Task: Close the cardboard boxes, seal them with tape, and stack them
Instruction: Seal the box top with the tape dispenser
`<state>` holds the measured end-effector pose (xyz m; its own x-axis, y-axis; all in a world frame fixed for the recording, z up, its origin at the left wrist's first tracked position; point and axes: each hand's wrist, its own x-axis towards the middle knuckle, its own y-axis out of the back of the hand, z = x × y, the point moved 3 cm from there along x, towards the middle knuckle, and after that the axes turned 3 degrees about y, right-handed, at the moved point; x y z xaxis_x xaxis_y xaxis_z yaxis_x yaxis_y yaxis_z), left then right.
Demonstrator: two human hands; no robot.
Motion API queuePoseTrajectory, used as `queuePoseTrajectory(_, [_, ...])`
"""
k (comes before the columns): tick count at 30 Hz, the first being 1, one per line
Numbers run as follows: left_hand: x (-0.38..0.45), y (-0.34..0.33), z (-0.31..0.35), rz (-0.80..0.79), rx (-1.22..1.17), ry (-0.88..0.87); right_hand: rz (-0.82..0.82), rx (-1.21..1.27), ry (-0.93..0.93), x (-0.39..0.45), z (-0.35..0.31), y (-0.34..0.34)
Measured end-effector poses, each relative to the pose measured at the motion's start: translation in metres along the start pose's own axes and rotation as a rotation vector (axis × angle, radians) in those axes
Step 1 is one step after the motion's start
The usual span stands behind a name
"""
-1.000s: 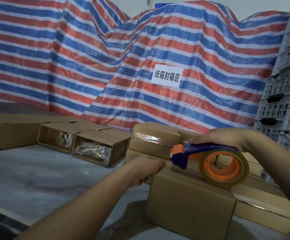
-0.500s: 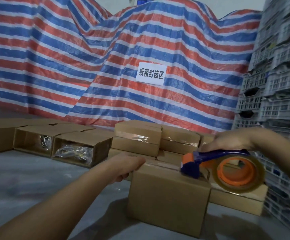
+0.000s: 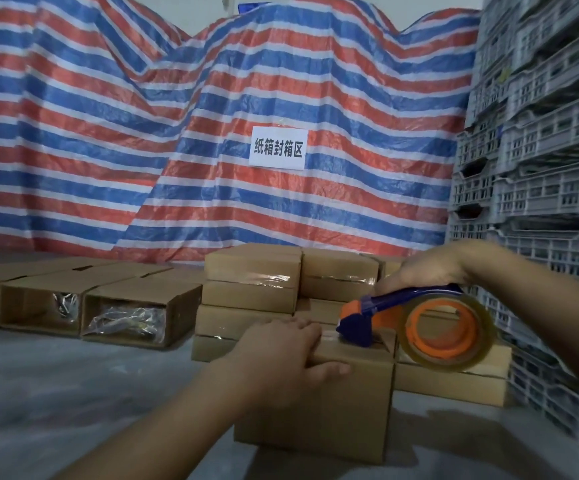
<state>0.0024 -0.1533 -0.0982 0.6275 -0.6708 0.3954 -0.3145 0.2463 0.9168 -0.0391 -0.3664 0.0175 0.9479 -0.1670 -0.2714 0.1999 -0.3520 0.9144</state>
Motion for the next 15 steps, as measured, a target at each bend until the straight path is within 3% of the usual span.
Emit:
queuePoseTrajectory(9, [-0.002,-0.002,-0.004,0.002,-0.014,-0.018,-0.148,0.089,0.016,-0.019,0.037,0.025])
queuePoseTrajectory(15, [-0.003,0.002,-0.003,-0.038,-0.086,0.006,-0.001,-0.067,-0.047,-0.008,0.057,0.010])
